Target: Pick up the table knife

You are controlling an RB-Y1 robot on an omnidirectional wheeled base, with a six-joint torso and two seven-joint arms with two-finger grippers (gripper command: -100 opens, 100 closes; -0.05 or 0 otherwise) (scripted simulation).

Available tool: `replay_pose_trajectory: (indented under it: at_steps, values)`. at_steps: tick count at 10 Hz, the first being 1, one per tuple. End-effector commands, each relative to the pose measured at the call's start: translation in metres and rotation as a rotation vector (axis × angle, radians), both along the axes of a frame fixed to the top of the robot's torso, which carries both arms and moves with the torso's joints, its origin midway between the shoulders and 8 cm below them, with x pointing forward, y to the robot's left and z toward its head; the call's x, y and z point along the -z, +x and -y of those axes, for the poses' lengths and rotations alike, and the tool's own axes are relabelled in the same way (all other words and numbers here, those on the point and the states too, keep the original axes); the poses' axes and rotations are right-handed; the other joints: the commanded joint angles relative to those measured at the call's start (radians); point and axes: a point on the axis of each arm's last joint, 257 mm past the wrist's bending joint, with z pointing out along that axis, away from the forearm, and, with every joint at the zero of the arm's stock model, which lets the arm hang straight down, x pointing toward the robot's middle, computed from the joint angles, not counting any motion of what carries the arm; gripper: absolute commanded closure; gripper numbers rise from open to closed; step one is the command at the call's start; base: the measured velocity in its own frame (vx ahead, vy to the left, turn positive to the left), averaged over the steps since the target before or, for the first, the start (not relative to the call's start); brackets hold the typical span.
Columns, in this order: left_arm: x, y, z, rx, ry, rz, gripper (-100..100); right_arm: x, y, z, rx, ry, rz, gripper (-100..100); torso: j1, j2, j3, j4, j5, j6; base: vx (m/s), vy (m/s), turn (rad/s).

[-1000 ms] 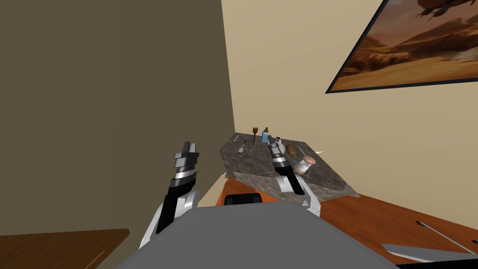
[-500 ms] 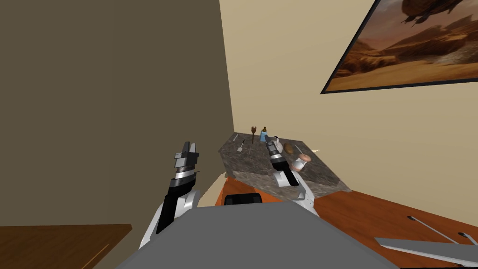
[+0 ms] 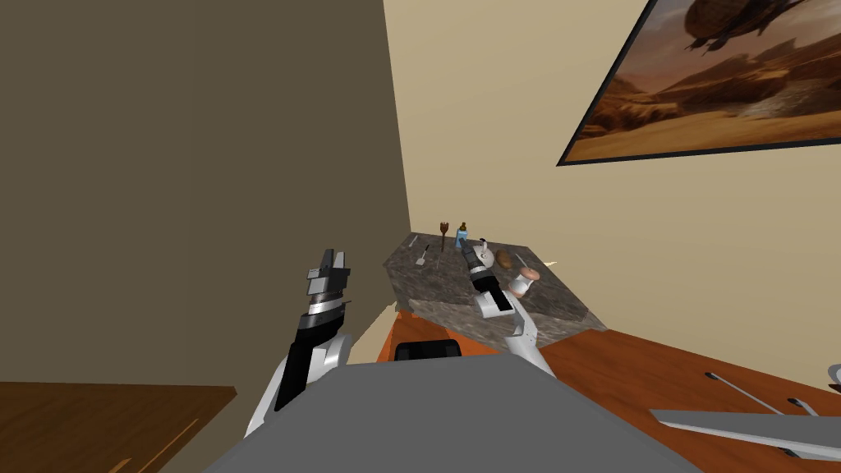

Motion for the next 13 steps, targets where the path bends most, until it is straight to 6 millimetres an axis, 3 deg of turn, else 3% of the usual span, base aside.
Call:
replay_pose_trajectory:
  at_steps: [1, 13]
  values:
    - [0.0, 0.0, 0.0, 0.0, 0.0, 0.0, 0, 0.007, 0.008, 0.0, 0.01, -0.014, -0.037, -100, 0.0, 0.0, 0.0, 0.0, 0.0, 0.0, -0.023, -0.012, -0.003]
    - [0.0, 0.0, 0.0, 0.0, 0.0, 0.0, 0, 0.072, 0.073, -0.002, 0.061, -0.151, -0.314, -100, 0.001, -0.001, -0.001, 0.0, 0.0, 0.0, -0.013, -0.005, 0.001]
